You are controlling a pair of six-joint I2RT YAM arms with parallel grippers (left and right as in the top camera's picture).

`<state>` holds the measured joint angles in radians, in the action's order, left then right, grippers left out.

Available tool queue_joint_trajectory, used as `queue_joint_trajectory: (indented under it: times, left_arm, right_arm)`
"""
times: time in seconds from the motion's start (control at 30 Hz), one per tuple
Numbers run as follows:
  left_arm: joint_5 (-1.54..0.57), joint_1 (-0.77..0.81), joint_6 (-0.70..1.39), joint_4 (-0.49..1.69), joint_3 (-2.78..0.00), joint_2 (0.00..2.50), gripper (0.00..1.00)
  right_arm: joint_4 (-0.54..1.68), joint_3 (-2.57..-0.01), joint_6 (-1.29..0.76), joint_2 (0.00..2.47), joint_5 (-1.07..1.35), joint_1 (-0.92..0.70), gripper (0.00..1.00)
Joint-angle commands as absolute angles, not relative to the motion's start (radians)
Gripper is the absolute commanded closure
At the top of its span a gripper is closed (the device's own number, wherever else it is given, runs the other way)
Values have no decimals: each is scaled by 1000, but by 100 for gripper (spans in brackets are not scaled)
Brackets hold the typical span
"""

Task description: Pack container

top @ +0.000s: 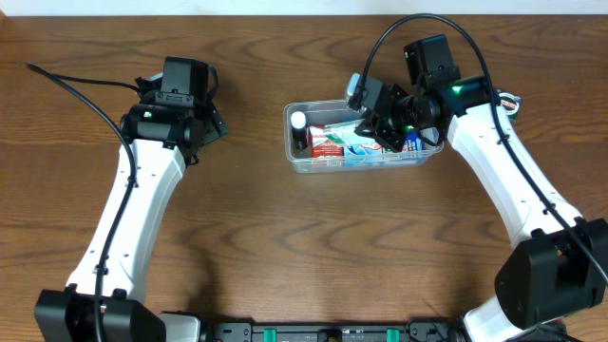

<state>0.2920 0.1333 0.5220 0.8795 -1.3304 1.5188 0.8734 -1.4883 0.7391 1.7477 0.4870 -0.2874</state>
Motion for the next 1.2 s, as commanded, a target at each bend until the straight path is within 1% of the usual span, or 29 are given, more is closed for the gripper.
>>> queue_joint_trajectory:
  times: [0.0, 0.53, 0.63, 0.77, 0.87, 1.03, 1.17]
  left_arm:
    - [308, 130, 517, 881, -1328, 1530, 2]
    - [308, 130, 517, 881, -1328, 1530, 2]
    - [308, 130, 517, 881, -1328, 1530, 2]
    - [308, 130, 517, 881, -1328, 1530, 2]
    - [308, 130, 517, 881, -1328, 1530, 2]
    - [308, 130, 517, 881, -1328, 1530, 2]
    - [308, 130, 517, 881, -1328, 1530, 2]
  right_arm:
    - [878, -1476, 671, 1773, 431, -294, 83]
    - [875, -1364, 651, 1820, 437, -287, 83]
    - [876, -1350, 643, 1821, 405, -281, 74]
    - [876, -1348, 624, 1820, 340, -270, 57]
    - [873, -1348, 621, 1820, 302, -260, 48]
    - [841, -1348, 596, 1820, 299, -241, 44]
    - [821, -1348, 595, 1820, 299, -239, 44]
